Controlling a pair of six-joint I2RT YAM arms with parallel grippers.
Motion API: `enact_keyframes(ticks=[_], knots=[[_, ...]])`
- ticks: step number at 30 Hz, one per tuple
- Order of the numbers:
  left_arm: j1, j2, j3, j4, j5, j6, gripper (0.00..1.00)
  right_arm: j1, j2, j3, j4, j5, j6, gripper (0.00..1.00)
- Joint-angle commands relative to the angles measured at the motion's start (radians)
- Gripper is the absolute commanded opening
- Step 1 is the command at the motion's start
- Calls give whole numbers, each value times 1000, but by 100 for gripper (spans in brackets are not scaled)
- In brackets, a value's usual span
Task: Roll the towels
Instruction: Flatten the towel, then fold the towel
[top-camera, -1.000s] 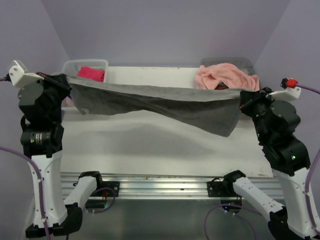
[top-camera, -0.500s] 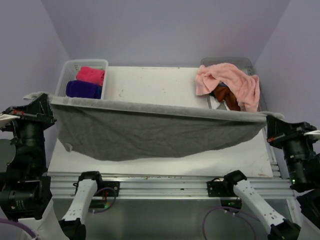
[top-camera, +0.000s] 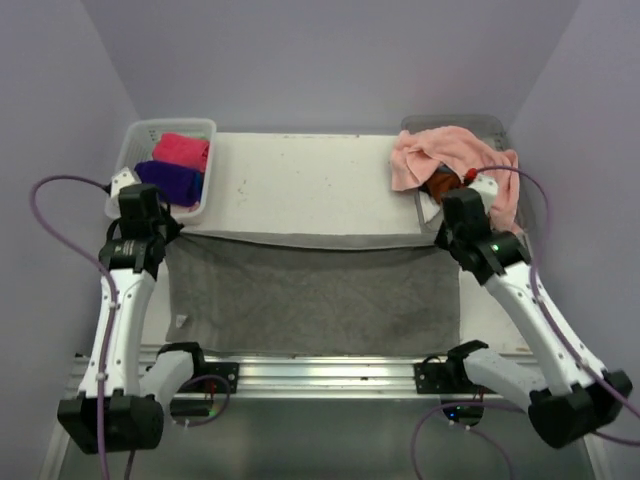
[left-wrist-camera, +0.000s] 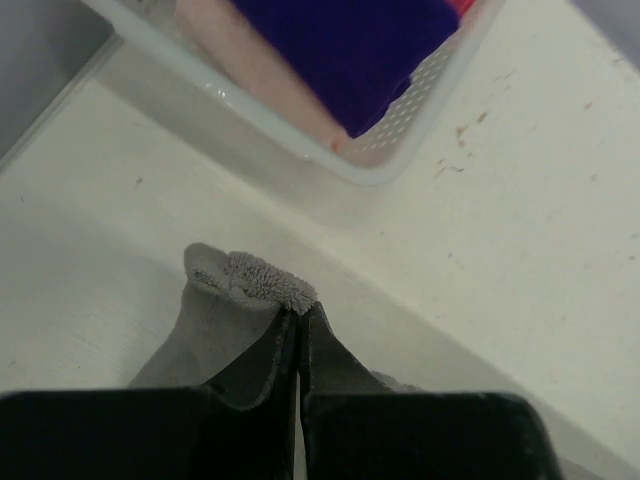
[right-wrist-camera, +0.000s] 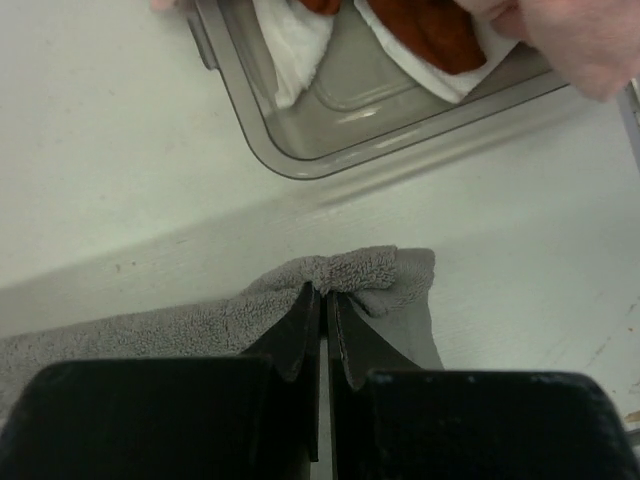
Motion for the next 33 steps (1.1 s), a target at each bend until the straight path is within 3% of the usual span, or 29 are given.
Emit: enact_keyframes(ticks=[1, 9, 14, 19, 27, 33], knots=[[8, 104, -46, 177, -38, 28, 0, -21, 180, 3, 230, 41, -15, 0], [8, 426, 31, 252, -53, 43, 0, -91, 536, 164, 335, -25, -30, 0], [8, 515, 138, 248, -24, 26, 0, -96, 587, 241, 335, -50, -30, 0], [8, 499, 143, 222, -32, 28, 0, -101, 527, 188, 294, -66, -27, 0], [8, 286, -36, 50, -69, 16, 0, -104, 268, -18, 105, -76, 52, 0], [8, 193, -124, -103, -102, -102, 0, -104, 118, -150, -53, -123, 182, 0]])
